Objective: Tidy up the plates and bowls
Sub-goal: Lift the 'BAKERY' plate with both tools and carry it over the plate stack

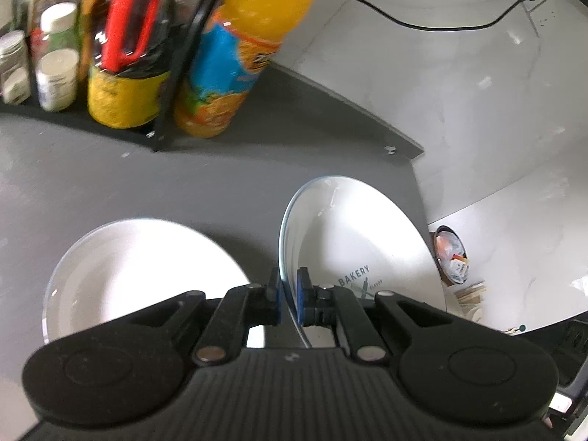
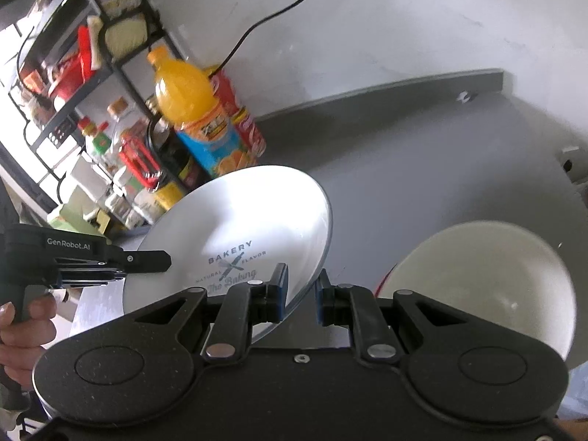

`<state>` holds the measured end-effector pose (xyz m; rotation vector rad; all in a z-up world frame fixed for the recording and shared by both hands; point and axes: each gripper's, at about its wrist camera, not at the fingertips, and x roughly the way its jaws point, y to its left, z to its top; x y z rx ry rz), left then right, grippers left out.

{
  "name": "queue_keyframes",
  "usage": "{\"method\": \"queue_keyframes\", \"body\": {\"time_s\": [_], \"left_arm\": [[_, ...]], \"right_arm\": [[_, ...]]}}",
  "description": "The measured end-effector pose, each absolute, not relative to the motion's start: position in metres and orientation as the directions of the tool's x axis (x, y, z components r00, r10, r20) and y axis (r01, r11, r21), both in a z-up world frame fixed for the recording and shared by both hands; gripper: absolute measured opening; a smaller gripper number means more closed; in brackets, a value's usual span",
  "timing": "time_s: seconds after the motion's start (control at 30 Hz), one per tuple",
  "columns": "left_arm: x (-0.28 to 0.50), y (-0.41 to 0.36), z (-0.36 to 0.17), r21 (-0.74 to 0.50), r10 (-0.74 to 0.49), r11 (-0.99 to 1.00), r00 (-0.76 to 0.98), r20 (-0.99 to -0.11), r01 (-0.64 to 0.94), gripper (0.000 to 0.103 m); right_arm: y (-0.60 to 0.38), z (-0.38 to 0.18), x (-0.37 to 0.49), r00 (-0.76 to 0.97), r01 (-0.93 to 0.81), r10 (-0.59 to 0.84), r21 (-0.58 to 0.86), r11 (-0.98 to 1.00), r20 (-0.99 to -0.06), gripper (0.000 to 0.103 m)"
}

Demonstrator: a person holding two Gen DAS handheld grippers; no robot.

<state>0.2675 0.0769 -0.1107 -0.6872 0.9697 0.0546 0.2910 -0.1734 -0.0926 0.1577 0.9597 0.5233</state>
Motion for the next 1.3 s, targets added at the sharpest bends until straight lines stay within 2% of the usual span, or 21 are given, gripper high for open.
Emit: {"method": "queue_keyframes", "body": {"time_s": [0.8,1.3], "left_arm": [[0.212,0.137,-0.154,-0.466,-0.200,0.760,0.521,-0.830,-0.452,0.006],[0.202,0.156,-0.185,-0.374,-0.150,0.795,0.442,-0.884,-0.477,0.009]], "right_arm": [[-0.100,-0.134,0.254,0.371,-0.411,0.485,0.328,0.851,-0.792,0.015],[-0.063,-0.163,0.239,0.321,-0.423,0.444,0.293,0.858,-0.837,0.015]]}}
